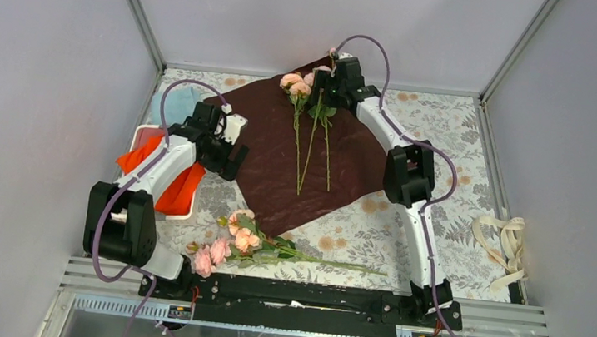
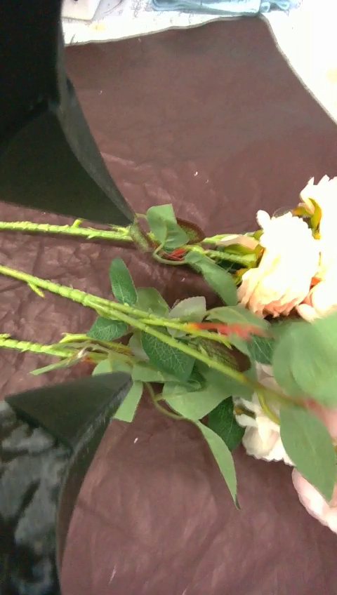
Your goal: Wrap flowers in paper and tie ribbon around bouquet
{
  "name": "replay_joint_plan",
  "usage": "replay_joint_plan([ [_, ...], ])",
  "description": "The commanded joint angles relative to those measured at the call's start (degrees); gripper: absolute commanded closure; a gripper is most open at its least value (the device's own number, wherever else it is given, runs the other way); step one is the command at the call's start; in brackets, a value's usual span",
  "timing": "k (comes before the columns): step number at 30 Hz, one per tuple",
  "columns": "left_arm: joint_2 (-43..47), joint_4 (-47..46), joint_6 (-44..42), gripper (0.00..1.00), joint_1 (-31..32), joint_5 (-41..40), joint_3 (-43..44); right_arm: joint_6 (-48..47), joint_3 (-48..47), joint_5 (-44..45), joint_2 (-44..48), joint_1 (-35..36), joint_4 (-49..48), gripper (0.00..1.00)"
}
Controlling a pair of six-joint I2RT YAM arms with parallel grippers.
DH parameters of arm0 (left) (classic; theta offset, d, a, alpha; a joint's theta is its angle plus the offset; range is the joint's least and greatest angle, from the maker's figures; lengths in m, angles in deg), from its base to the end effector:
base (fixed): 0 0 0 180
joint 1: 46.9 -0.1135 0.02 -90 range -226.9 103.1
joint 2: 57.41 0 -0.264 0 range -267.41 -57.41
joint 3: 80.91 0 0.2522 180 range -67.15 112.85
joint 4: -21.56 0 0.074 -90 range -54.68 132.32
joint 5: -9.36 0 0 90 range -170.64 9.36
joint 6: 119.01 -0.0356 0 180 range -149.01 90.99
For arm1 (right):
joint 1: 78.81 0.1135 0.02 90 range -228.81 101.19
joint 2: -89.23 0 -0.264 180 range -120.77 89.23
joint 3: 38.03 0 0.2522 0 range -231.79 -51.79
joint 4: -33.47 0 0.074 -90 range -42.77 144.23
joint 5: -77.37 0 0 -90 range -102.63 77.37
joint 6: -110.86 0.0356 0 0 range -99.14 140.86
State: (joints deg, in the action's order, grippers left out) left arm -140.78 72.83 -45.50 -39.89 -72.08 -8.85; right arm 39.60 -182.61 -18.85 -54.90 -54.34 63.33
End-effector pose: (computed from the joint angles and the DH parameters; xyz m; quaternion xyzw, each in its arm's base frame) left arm 0.2843 -0.0403 0.2293 0.2146 0.9449 -0.0527 0.2415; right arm 0.5276 0.2443 0.2165 -0.0704 0.8597 0.2290 0.4511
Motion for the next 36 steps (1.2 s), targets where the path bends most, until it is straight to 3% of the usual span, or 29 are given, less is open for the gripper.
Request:
replay_joint_plan([
  [1,0.7,0.4,-0.8,0.01,-0.3,0.6,-0.2,-10.1,-4.9,4.0,7.2,0.8,6.1,0.03],
  [5,1.1,0.4,-0.8,0.01,-0.3,0.9,-0.1,-18.2,14.4,3.2,24.6,2.7,2.5,0.0],
  [11,1.2,-0.3,0.4,0.02,-0.5,2.0,-0.1,-29.3,49.8,-21.3,49.9,10.6,-2.8,0.01],
  [14,1.8,-0.3,0.7,0.01,-0.5,1.9,-0.2,-30.5,60.0,-26.6,56.9,18.4,-1.6,0.1],
  [19,4.5,-0.3,0.8,0.01,-0.6,2.2,-1.1,-26.2,68.3,-16.8,59.4,34.9,2.3,0.29],
  [22,6.1,-0.3,0.5,0.01,-0.6,1.9,-1.7,-21.4,71.0,-9.7,58.6,39.9,5.3,0.37],
  [28,7.2,-0.3,0.6,0.02,-0.6,2.1,-2.5,-13.9,78.6,0.9,58.5,41.8,4.3,0.43],
  [32,6.6,-0.3,0.7,0.01,-0.6,2.3,-2.3,-12.8,79.5,3.9,57.2,41.8,3.3,0.54],
  [36,6.4,-0.3,0.7,0.02,-0.6,2.0,-2.1,-13.8,79.4,2.9,54.9,41.8,3.3,0.56],
])
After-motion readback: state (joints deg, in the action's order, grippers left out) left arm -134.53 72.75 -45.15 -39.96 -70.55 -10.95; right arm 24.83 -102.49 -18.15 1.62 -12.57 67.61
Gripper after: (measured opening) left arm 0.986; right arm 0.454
